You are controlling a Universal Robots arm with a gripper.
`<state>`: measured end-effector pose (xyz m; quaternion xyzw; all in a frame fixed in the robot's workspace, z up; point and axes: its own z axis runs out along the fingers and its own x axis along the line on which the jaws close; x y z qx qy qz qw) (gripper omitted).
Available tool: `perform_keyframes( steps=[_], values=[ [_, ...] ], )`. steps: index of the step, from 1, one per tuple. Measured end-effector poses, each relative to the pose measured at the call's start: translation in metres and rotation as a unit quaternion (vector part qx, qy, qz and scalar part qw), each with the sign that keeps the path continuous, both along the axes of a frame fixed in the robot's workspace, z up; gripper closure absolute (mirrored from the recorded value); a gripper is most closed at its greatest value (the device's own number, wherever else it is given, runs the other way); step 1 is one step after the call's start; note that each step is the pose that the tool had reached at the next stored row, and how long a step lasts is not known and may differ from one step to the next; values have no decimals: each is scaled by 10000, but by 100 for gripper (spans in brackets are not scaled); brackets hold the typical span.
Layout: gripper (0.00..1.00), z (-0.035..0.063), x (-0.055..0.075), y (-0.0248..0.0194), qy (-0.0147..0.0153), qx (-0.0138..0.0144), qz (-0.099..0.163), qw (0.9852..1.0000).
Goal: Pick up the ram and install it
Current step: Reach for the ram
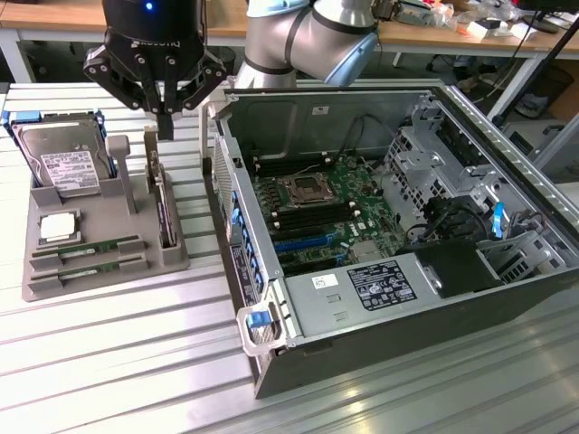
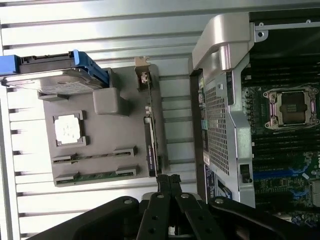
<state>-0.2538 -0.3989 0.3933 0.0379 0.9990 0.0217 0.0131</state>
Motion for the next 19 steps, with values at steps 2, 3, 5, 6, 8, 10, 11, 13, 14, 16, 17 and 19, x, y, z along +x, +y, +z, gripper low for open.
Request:
perform_keyframes(
  steps=[2,3,5,6,8,10,11,13,14,16,17,19],
  values=[
    [90,0,-39,0,0,0,0,10000],
    [90,0,-57,0,0,0,0,10000],
    [90,0,-106,0,0,0,0,10000],
    [90,0,-126,0,0,0,0,10000],
    [90,0,-150,0,0,0,0,10000],
    [90,0,-174,0,0,0,0,10000],
    [90,0,-193,0,0,0,0,10000],
    [90,0,-238,0,0,0,0,10000],
    [90,0,-269,0,0,0,0,10000],
    [90,0,-305,0,0,0,0,10000],
    [90,-1,-325,0,0,1,0,10000],
    [90,0,-349,0,0,0,0,10000]
  ],
)
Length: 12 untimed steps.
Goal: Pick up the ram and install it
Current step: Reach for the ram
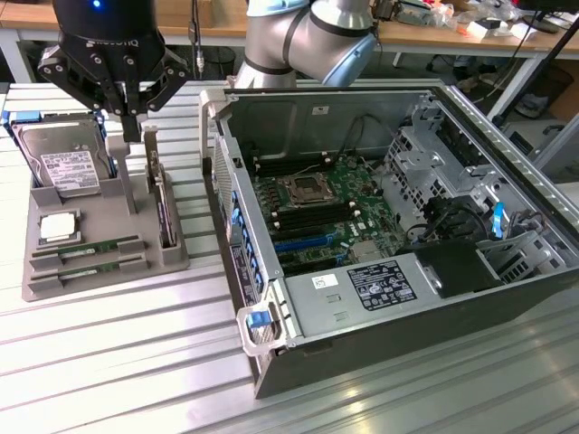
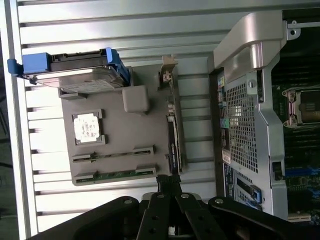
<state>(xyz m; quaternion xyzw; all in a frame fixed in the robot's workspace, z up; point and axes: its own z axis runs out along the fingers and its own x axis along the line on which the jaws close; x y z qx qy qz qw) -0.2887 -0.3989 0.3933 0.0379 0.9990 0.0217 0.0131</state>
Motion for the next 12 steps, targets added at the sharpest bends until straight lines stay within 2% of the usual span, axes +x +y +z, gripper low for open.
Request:
perform_keyframes(
  steps=[12],
  values=[
    [90,0,-218,0,0,0,0,10000]
  ],
)
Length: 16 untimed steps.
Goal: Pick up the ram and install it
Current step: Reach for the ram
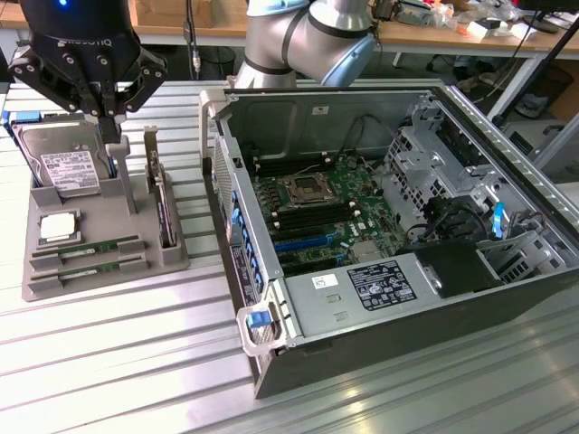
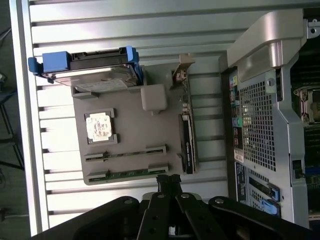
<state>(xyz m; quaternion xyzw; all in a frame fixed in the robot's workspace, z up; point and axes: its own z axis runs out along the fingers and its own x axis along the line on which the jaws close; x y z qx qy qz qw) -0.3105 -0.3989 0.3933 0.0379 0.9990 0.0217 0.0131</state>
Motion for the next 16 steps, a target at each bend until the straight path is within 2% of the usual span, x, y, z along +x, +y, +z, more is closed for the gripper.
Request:
perform_keyframes(
  steps=[6,16],
  values=[
    [90,0,-106,0,0,0,0,10000],
    [90,0,-211,0,0,0,0,10000]
  ],
)
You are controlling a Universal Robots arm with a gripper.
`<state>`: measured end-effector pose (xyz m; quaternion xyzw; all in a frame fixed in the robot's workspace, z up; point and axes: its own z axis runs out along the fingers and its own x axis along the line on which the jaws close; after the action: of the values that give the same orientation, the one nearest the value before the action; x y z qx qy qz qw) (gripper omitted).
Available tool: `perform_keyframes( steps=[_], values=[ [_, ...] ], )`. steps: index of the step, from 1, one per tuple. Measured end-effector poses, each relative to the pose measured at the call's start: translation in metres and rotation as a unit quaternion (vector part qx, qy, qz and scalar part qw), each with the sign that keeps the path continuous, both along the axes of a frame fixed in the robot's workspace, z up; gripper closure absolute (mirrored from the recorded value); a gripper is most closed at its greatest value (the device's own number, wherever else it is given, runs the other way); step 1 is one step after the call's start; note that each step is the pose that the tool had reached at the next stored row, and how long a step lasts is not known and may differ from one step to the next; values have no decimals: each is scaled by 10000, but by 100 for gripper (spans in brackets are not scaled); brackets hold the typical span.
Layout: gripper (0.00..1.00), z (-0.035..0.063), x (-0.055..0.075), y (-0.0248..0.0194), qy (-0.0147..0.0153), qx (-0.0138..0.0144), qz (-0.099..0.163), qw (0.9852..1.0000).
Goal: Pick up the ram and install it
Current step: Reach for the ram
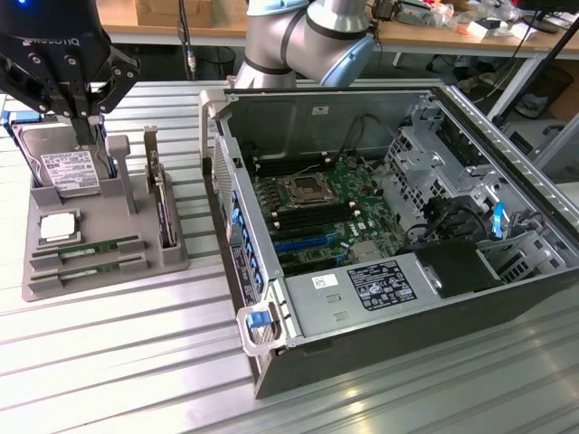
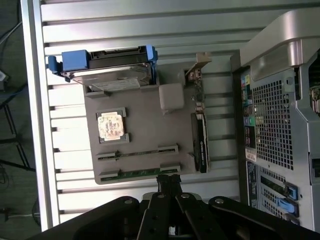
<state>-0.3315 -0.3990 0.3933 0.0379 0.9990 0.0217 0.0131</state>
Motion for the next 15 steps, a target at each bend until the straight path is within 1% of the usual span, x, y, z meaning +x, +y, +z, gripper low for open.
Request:
perform_keyframes(
  steps=[2,7,9,12,15],
  values=[
    [90,0,-65,0,0,0,0,10000],
    [90,-1,-148,0,0,0,0,10000],
    [90,-2,-159,-2,0,0,0,10000],
    [90,-5,-173,-26,0,0,0,10000],
    [90,-5,-174,-29,0,0,0,10000]
  ],
)
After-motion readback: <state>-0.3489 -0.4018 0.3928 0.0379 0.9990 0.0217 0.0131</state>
